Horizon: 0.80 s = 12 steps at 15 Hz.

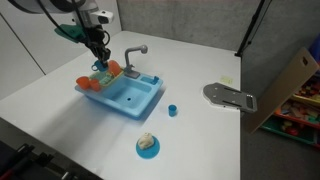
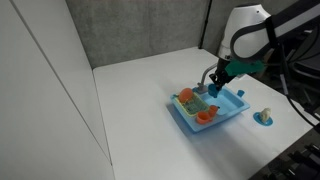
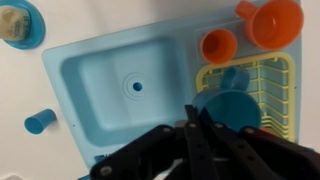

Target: Remove the blue cup from the orange cup and put it in the sink

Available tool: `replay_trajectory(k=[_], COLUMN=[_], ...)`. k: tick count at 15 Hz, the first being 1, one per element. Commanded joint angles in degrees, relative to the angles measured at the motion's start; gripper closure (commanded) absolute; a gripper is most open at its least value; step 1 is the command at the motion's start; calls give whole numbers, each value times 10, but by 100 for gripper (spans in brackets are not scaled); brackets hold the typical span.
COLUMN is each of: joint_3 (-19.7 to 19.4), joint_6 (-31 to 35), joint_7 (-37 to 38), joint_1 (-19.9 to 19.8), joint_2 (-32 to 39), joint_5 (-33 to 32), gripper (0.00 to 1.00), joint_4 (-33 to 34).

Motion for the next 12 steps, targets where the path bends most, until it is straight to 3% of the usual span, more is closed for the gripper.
replay_trajectory(k=[1,12], joint_3=[-12,-13], joint_6=[-18,67], joint_7=[7,-36], joint_1=[-27,-93], joint_2=[-18,24], joint_5=[-9,30], gripper=[96,96], joint_4=[-11,-40])
